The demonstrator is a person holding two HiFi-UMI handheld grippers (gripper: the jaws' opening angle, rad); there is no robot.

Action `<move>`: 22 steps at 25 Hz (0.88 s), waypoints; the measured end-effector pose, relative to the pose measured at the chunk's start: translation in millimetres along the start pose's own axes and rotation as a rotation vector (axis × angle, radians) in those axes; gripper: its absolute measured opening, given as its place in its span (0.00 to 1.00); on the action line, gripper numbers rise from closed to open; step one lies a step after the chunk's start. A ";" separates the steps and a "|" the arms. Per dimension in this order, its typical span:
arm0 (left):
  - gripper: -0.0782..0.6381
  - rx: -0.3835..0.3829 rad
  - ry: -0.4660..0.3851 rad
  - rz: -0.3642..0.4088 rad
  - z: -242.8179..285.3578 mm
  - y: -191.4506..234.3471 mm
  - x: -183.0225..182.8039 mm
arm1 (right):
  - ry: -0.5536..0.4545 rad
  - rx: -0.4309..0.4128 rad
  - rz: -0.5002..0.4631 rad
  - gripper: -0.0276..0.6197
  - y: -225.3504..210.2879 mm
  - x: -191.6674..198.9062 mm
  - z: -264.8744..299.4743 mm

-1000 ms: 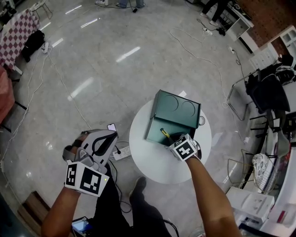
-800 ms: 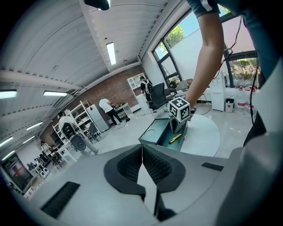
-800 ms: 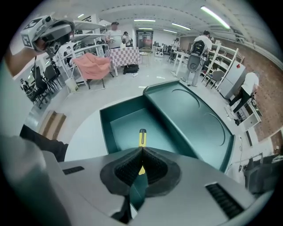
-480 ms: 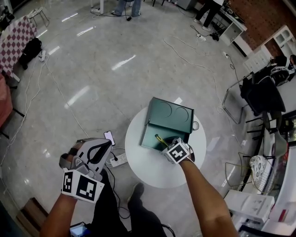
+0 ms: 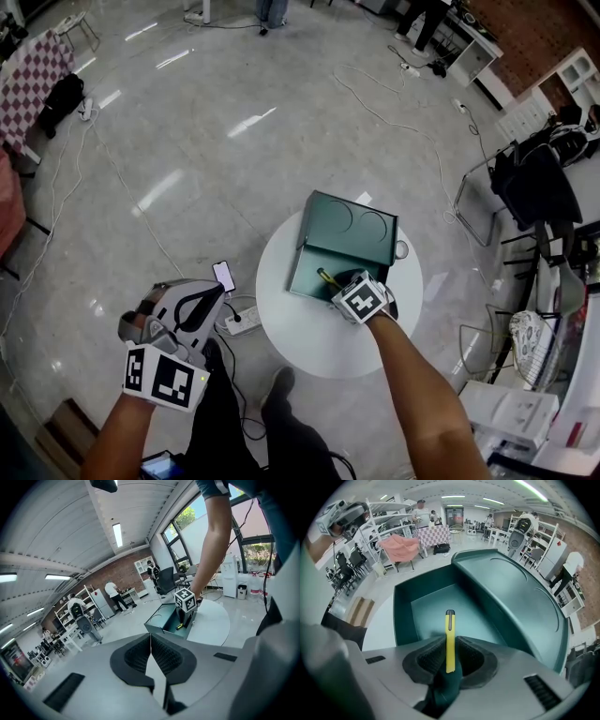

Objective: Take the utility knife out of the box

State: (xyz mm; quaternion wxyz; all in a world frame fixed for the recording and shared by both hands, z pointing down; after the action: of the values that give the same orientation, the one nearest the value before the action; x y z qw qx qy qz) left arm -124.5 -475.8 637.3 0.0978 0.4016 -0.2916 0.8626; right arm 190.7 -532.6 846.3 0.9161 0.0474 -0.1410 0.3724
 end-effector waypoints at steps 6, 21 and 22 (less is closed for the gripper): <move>0.14 0.004 -0.006 0.000 1.0 2.5 -2.1 | 0.017 0.027 -0.034 0.15 3.0 -4.4 -1.4; 0.14 -0.031 -0.031 0.029 -23.3 22.3 -46.4 | -0.110 0.144 -0.075 0.15 5.8 -13.5 -86.8; 0.14 -0.034 -0.033 0.031 -27.0 23.4 -51.2 | -0.126 0.151 -0.077 0.15 7.9 -15.4 -96.3</move>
State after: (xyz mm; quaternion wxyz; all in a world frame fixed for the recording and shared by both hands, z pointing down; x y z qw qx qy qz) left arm -117.4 -475.7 575.3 0.0862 0.4094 -0.3140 0.8523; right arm 196.2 -518.7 749.6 0.9128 0.1449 -0.1682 0.3429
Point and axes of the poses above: the fingertips, and each gripper's own axes: z forward along the fingers, y to its left, x out of its underside, the point moved 9 cm from there along -z, backward along the fingers, and after that the axes turned 1 degree about z, right-handed, at the moved point
